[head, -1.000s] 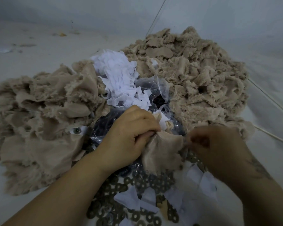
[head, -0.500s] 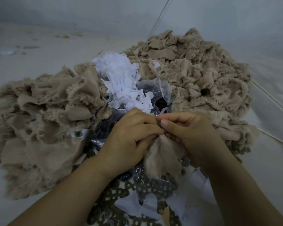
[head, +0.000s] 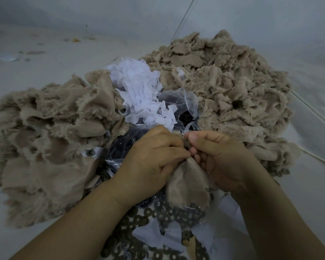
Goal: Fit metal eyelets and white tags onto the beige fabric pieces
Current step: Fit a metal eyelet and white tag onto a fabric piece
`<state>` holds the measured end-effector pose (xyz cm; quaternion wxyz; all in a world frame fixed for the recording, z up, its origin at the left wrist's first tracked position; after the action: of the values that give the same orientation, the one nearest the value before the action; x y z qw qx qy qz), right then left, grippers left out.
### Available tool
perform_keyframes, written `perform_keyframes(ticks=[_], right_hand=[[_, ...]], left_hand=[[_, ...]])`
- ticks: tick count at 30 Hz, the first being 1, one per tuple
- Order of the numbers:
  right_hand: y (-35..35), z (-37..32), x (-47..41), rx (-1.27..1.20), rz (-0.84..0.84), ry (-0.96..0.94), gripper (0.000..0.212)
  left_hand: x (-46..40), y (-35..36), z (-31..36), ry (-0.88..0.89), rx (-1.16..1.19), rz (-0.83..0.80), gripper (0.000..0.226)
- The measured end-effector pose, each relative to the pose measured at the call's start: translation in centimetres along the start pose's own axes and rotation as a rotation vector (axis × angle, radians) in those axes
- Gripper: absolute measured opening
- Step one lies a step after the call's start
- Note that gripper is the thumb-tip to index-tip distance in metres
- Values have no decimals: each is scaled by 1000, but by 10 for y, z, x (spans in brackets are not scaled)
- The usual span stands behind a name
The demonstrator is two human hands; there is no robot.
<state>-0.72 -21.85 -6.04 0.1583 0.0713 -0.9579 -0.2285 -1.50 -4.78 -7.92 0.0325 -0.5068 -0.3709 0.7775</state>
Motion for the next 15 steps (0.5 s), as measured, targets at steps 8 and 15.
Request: perform_keyframes(ticks=[8,15], right_hand=[[-2,1,-1,43,4,55,50],[-3,1,-2,16,-28,97,36]], left_hand=[[-1,1,1,41,-6,-7,8],[-1,1,2,51,9,3,8]])
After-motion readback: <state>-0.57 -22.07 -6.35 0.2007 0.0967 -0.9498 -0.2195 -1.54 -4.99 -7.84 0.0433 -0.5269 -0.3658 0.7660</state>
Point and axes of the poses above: each hand's wrist, its own x-axis away from the middle knuckle, its own y-axis out of the palm, z = x × y, the point moved 1 cm from there along -x, towards the middle knuckle, and after that the axes turned 7 degrees about -x, right-handed, at the moved point
